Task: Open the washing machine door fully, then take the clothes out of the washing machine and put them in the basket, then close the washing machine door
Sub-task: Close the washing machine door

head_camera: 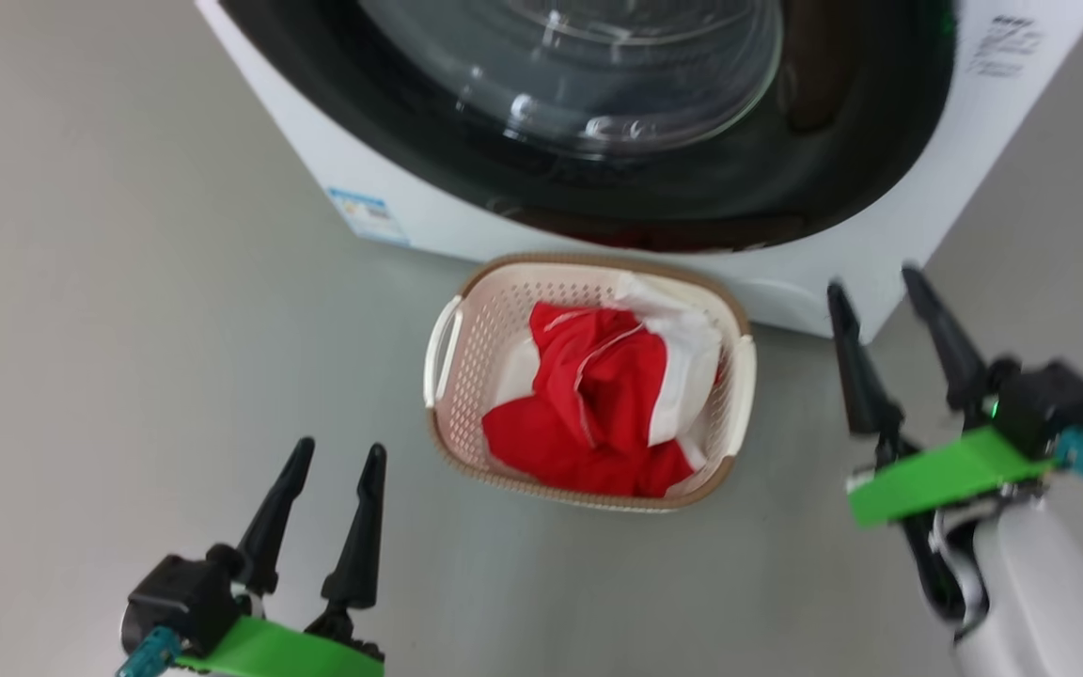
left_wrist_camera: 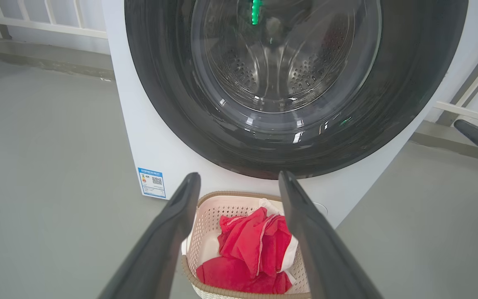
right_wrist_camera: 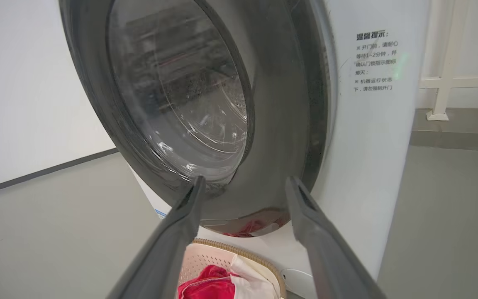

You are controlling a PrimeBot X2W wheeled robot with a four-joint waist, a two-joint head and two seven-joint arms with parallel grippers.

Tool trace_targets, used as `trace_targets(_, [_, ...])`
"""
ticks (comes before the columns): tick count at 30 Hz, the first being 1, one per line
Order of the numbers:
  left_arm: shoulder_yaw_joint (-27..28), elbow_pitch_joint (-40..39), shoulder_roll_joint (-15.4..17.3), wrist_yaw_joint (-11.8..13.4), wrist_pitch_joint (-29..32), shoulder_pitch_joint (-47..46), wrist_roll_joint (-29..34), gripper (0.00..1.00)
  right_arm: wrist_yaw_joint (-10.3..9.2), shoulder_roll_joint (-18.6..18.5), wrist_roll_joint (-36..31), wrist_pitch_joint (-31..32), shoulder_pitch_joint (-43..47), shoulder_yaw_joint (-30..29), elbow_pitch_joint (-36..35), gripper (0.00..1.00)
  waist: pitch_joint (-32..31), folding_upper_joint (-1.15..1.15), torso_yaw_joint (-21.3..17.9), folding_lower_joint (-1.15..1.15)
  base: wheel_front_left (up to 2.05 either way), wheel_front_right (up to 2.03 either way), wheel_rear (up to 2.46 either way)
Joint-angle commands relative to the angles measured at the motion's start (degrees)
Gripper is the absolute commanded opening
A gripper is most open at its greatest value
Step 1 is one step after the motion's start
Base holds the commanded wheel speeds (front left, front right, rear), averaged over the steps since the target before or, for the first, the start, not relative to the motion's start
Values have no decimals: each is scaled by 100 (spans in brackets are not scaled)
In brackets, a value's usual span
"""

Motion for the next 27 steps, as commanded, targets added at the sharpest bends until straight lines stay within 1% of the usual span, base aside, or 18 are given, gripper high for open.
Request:
trace_targets(1, [224,-93,164,-32,-70,83,46,100,-5,86,40,-14,165,136,-182,100,-290,0,-235,0,0,0,0])
trace_targets(7, [339,-40,289,-32,-70,280,44,100,-5,170,118,-14,804,64,-321,100,-559,0,-567,0,0,0,0])
trace_targets(13, [467,-45,402,-32,-70,449,72,100,-5,200,140,-14,1258,-41,-397,100,-800,0,-936,0,0,0,0])
trace_targets(27, [590,-211,634,-32,-70,839,13,100,-5,206,146,-14,2074,-235,-589,100,-1224,0,-1499,0,0,0,0])
